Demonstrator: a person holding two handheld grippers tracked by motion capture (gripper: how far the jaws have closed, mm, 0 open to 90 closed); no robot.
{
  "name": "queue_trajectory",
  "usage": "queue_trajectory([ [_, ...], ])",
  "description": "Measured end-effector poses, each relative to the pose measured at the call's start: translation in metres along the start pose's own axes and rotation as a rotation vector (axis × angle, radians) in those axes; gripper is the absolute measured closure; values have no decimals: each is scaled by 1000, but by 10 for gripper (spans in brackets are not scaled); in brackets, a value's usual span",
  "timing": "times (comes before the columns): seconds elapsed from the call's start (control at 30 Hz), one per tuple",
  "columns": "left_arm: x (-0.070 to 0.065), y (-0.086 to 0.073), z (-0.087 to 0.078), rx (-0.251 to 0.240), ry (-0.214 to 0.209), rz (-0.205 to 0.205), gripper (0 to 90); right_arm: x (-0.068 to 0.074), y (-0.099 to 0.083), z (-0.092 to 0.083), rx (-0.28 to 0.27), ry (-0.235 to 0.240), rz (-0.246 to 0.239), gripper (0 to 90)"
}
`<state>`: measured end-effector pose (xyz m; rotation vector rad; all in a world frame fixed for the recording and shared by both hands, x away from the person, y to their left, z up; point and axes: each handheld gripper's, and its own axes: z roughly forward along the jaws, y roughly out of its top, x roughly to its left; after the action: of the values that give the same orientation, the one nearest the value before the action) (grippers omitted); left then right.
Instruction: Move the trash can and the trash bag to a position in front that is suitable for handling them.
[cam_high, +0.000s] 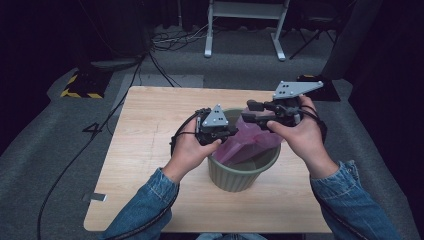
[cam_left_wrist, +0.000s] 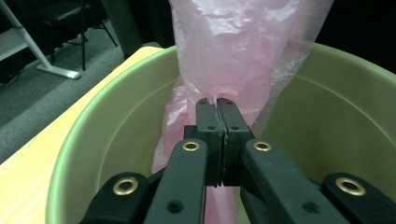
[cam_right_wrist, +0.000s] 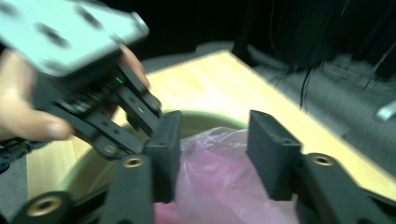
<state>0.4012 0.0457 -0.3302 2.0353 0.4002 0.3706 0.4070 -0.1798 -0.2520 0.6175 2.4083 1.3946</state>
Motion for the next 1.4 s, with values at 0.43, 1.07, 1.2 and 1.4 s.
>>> queue_trajectory([
  [0.43,-14,14,-7,-110,-47,23,420,8,-5,6,15,73,4,900],
  [1.07,-7,12,-37,-170,-25,15,885,0,-5,-6,-9,59,39,900],
  [1.2,0,7,-46,-160,3,-5,888,-8,-7,-14,-16,34,59,900],
  [1.4,13,-2,-58,-142,66,-34,888,-20,-13,-28,-9,-13,79,900],
])
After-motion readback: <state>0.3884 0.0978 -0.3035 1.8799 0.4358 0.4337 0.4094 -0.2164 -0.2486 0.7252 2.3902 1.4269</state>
